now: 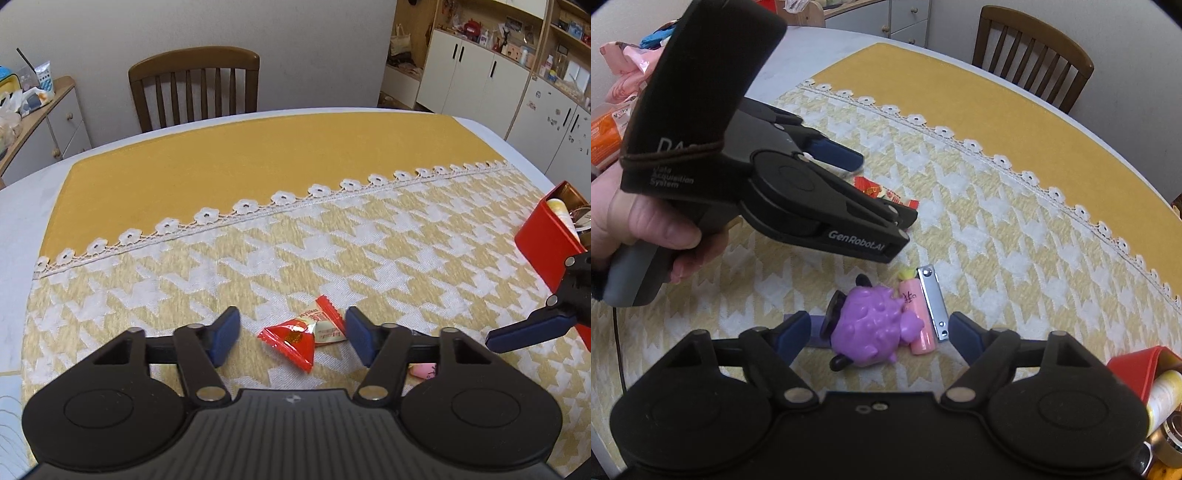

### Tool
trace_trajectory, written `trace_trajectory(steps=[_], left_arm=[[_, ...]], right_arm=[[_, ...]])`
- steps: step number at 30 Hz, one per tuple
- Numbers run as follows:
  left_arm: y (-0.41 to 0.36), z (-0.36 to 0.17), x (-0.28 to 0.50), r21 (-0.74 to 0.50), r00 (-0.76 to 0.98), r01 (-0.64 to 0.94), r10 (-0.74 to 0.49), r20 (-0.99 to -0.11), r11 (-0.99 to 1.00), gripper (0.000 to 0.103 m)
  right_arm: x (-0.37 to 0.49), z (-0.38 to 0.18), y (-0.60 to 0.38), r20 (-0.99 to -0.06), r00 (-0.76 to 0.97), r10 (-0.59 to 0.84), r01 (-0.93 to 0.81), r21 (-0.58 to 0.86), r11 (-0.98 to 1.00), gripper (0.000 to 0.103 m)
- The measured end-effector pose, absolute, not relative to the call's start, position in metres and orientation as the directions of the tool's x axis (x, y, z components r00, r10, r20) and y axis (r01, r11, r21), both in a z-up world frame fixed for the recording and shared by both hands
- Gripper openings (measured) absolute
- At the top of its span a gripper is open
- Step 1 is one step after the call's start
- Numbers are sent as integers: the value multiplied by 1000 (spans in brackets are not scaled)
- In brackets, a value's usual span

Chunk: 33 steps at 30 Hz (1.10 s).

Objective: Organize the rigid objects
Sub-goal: 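Move the left gripper to the red candy while the right gripper approaches the purple toy, then grasp the red candy with the left gripper while the right gripper grasps the purple toy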

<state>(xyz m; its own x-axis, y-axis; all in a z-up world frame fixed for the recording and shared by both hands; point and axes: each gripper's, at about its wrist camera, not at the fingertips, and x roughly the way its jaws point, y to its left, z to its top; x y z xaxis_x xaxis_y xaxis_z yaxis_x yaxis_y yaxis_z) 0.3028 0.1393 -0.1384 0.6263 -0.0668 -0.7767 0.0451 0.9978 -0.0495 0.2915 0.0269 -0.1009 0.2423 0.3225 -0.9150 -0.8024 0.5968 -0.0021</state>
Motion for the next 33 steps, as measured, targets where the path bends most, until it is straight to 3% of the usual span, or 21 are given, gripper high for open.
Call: trace_trajectory(steps=[6,8,10,15,23,24,25,28,32,33], left_arm=[[133,-141,300,-22,632,75,-64,-772,997,44],[130,-141,299,-8,634,74,-54,-772,997,44],[129,-140,299,-14,636,75,-59,-769,997,34],[128,-139,296,5,641,55,-32,-767,998,25],[140,-132,282,-23,659,11,-25,-751,1000,21],[141,-131,279,-26,662,11,-27,-749,1000,21],[143,-129,277,-35,664,9,-32,-747,999,21],[148,-125,268,-62,673,0,-45,-738,998,21],[148,-118,253,-66,677,2,-50,-734,998,20],[148,-117,250,-67,677,4,-52,-734,998,20]], right_arm=[[293,-104,27,-918,237,318,-803,0,596,69],[292,-104,27,-917,235,322,-805,2,593,68],[292,-104,28,-917,227,328,-807,11,590,62],[290,-103,27,-912,236,335,-804,10,594,59],[288,-102,23,-904,240,354,-792,29,610,58],[287,-100,22,-903,240,357,-791,31,611,55],[286,-98,21,-898,239,369,-792,39,609,44],[282,-90,19,-892,248,379,-791,39,611,40],[281,-86,14,-890,256,378,-782,39,622,26],[280,-85,12,-887,258,382,-780,42,624,15]])
